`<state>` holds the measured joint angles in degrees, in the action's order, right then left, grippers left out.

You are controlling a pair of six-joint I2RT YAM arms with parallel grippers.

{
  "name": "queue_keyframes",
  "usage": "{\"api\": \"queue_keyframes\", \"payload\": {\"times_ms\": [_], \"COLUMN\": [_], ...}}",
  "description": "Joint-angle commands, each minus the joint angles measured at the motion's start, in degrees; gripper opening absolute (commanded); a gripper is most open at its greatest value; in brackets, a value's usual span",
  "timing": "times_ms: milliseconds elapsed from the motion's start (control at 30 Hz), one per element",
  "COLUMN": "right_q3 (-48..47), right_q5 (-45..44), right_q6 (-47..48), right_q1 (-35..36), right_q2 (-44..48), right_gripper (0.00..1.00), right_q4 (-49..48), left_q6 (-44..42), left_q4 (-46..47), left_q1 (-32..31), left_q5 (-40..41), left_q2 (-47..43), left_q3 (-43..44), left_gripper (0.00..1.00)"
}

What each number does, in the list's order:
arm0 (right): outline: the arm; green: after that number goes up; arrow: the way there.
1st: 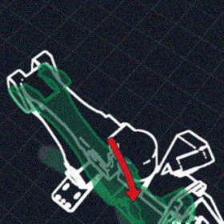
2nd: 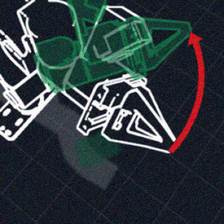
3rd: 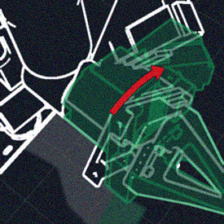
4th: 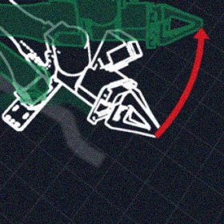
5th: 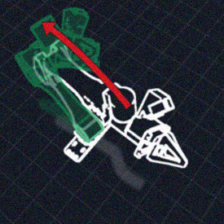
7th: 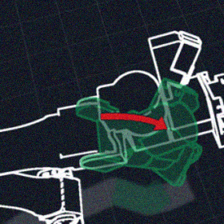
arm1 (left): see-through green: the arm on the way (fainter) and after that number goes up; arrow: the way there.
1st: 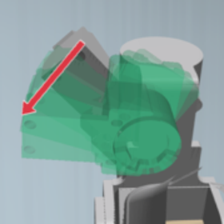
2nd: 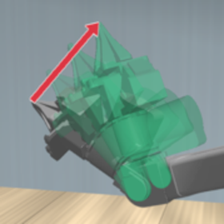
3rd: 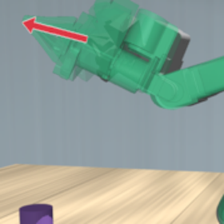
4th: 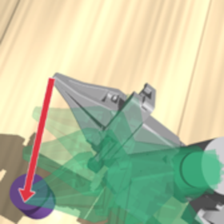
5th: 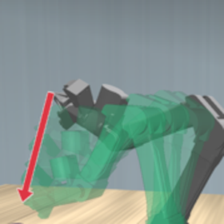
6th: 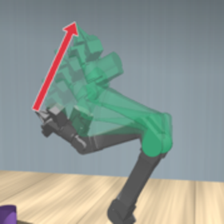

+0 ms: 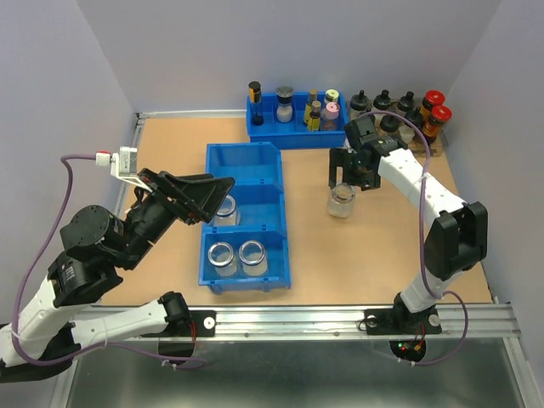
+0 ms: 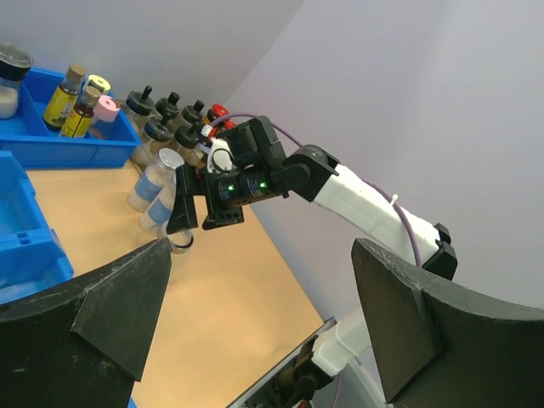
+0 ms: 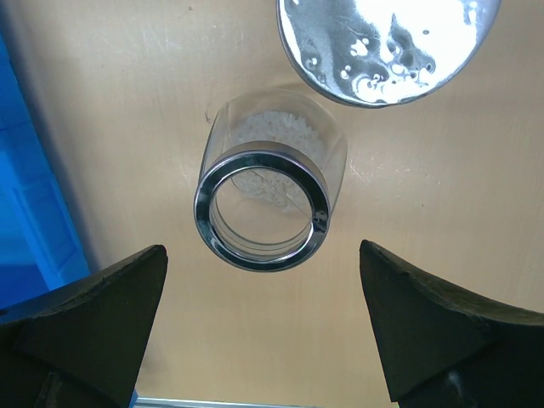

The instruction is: Organize the condiment bottles

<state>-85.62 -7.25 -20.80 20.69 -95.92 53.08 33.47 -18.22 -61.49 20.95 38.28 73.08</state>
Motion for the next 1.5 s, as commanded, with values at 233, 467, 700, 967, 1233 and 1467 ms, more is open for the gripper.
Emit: {"api": "queue_keyframes", "payload": {"times_ms": [233,467,700,967,1233,1467], "right_q3": [-2.7,-3.1,-2.9,0.2,1.2,2.3], "right_q5": [-2.1,-0.6,-3.4,-1.9,-1.1,-1.3], "right_q6": [-4.8,-5.7,-7.1,-6.5,-5.3,-4.8], "right_q1": [0.0,0.0,0.0,0.0,0.0,0.0], "right_q2": [-1.5,-3.7,-4.5,-4.1,-3.6,-4.4], "right_gripper": [0.99,0.97,0.87,0.83,0.73,0.76], "right_q4": [-1.4,-2.4,-2.9,-2.9,-3.0,-3.0], "left_q6": [-0.5,-0.1,0.2,0.0,-0.3,0.0], "left_q4": [3.4,3.3,3.3,2.8,2.7,2.8], "left_q1": [0.1,0.1,0.1,0.1,0.1,0.1], "left_q5": [-0.5,-0.2,0.0,0.5,0.4,0.6], "left_q2": [0.4,-0.4,-1.0,-1.6,-1.4,-2.3], "left_q3": [-0.9,-1.4,-1.9,-1.8,-1.7,-2.4], "left_gripper": [0.98,0.98,0.98,0.98,0.98,0.98]}}
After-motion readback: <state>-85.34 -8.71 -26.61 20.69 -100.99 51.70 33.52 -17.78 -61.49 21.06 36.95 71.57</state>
